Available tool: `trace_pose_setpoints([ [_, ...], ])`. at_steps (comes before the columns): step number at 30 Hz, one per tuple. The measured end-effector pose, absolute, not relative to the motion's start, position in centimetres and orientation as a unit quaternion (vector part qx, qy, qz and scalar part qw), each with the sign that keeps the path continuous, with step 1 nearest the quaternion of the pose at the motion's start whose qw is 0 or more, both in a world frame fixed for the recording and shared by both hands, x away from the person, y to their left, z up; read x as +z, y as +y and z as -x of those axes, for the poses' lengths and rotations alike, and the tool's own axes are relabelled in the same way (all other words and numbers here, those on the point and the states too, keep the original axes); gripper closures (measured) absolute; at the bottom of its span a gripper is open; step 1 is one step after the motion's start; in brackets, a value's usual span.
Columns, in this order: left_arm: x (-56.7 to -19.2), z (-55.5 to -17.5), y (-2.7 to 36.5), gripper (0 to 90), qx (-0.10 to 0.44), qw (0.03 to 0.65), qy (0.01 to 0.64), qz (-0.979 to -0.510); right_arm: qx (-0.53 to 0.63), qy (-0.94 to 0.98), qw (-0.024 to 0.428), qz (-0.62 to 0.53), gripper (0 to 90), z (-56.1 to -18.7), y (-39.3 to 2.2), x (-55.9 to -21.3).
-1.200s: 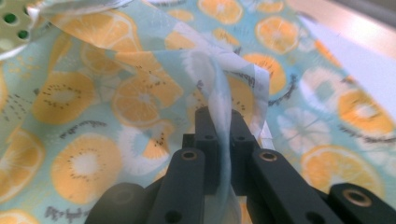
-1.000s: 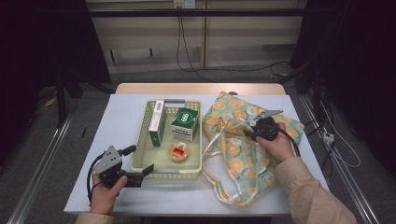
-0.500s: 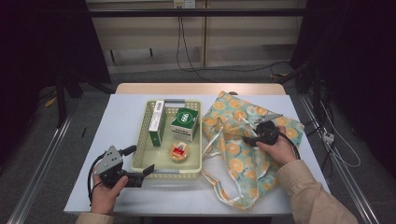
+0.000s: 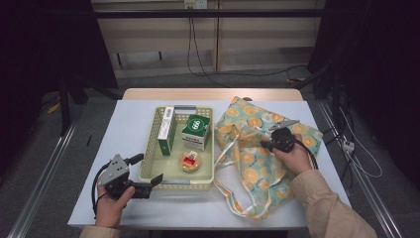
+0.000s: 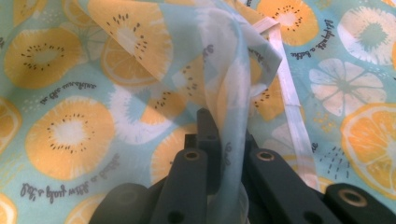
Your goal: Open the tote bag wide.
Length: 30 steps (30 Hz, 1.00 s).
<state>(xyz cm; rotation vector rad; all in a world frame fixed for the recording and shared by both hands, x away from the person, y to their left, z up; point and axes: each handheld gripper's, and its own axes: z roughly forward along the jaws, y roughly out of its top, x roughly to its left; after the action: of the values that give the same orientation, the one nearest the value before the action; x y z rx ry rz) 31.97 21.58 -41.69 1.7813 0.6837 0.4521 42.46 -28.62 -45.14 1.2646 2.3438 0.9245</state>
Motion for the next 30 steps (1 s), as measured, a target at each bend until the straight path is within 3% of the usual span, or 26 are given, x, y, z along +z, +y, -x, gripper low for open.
trace_pose_setpoints([
  [15, -39.0, -32.3, 20.6, 3.9, 0.190, 0.567, 0.274, -0.753, 0.361, 0.805, 0.182, -0.435, 88.8, -41.5, -29.2, -38.3],
  [30, -36.1, -34.7, 18.4, 3.9, 0.166, 0.571, 0.246, -0.766, 0.372, 0.791, 0.203, -0.441, 88.8, -42.0, -29.6, -35.2],
])
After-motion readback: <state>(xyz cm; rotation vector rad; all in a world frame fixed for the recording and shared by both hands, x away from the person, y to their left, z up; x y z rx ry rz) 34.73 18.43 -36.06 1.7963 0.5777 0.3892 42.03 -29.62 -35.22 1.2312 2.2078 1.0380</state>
